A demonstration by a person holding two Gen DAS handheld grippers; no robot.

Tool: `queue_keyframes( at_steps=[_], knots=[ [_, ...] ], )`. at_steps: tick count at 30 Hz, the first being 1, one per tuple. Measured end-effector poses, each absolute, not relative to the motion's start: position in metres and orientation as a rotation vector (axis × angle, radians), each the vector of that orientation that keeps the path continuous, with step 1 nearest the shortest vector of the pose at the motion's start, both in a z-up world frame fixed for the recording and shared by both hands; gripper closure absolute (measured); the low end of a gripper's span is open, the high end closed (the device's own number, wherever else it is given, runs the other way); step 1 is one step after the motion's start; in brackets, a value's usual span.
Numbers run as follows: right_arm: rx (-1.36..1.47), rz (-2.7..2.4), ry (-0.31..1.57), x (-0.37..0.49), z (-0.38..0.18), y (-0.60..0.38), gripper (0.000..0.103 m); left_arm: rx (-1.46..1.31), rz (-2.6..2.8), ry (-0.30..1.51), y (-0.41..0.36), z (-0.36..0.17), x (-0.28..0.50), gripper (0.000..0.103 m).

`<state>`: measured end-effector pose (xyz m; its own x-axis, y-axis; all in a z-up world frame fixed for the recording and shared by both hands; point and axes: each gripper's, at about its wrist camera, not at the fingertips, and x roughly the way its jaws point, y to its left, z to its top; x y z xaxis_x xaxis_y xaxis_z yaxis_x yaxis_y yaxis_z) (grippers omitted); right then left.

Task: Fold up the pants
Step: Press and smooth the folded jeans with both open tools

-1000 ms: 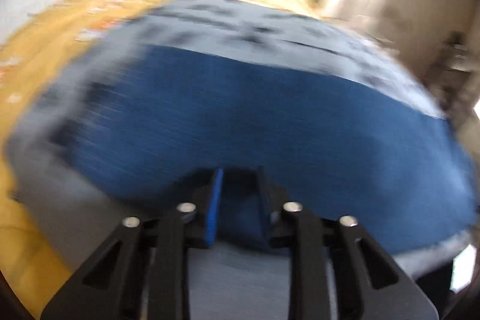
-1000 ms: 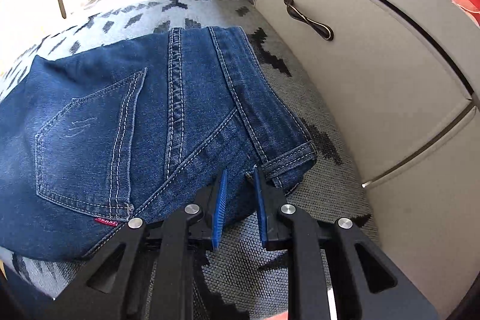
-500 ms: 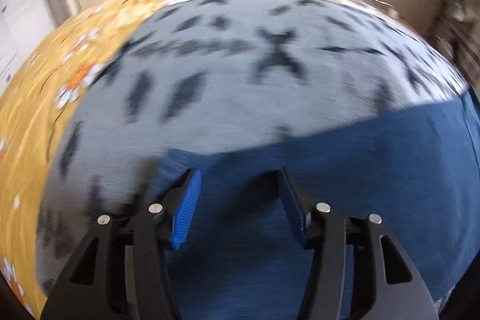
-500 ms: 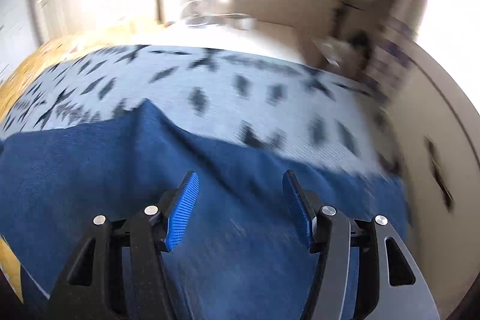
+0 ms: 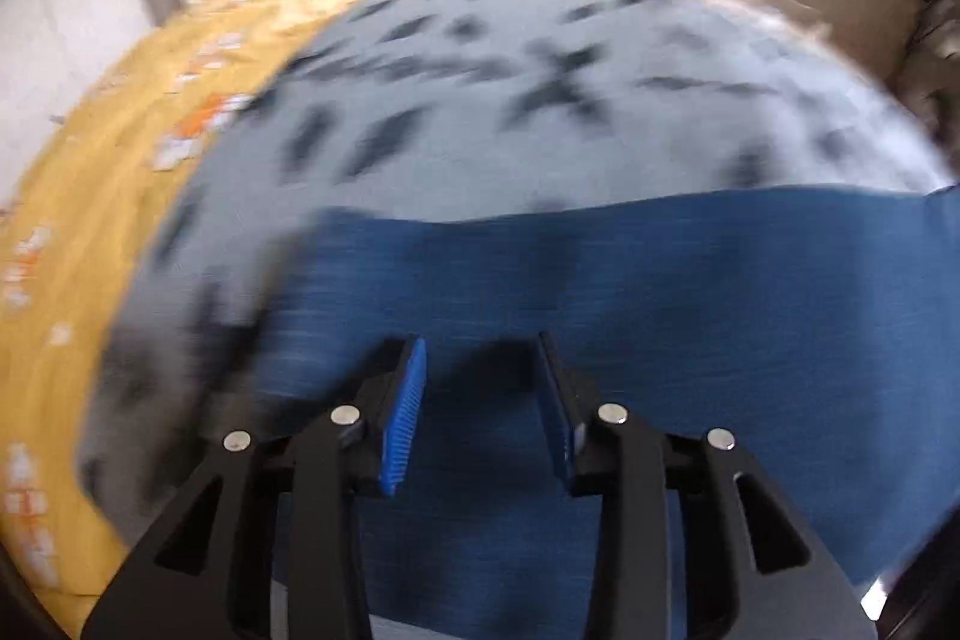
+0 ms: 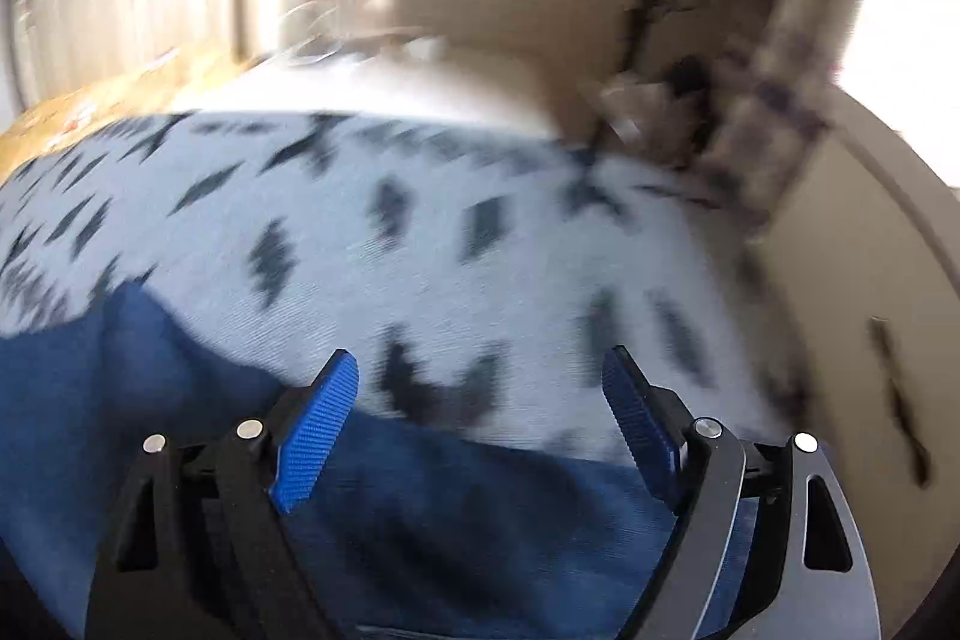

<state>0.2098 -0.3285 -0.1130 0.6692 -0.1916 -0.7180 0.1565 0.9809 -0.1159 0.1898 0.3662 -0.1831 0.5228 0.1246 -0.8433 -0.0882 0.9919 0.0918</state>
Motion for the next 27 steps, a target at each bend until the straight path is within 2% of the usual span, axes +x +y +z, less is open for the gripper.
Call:
queue_keyframes(
  at_steps=[3,4,6,8,9,12,15,19,24,25,27],
  knots=[
    [0.034,-0.16,0.793,0.181,-0.098,-0.352,0.023,-0.054,0.236,0.972,0.396,-0.172,0.186,0.076],
    [0.008,-0.17,0.801,0.176,-0.098,-0.356,0.023,-0.064,0.222,0.944,0.395,-0.164,0.181,0.076],
    [-0.059,-0.189,0.85,0.168,-0.111,-0.37,0.023,-0.075,0.081,0.935,0.382,-0.161,0.174,0.073],
    [-0.106,-0.303,0.926,0.172,-0.128,-0.396,0.022,0.04,0.08,0.987,0.369,-0.174,0.175,0.064],
    [-0.074,-0.316,0.923,0.17,-0.127,-0.404,0.017,0.106,0.146,1.009,0.37,-0.181,0.175,0.067],
    [-0.006,-0.423,0.876,0.16,-0.114,-0.429,0.015,-0.018,0.167,0.981,0.394,-0.173,0.164,0.084],
    [-0.002,-0.504,0.808,0.139,-0.09,-0.425,0.015,0.08,0.442,0.923,0.406,-0.155,0.146,0.038],
    [-0.009,-0.285,0.797,0.107,-0.076,-0.368,0.015,-0.138,0.294,0.856,0.41,-0.138,0.108,0.038],
    [-0.001,0.005,0.812,0.062,-0.086,-0.247,0.015,-0.004,0.337,0.95,0.39,-0.173,0.101,0.036],
    [0.011,0.042,0.825,0.055,-0.09,-0.225,0.015,0.033,0.422,0.97,0.396,-0.18,0.1,0.027],
    [-0.005,0.106,0.849,0.046,-0.095,-0.188,0.015,-0.128,0.446,0.91,0.415,-0.176,0.084,0.026]
  ],
)
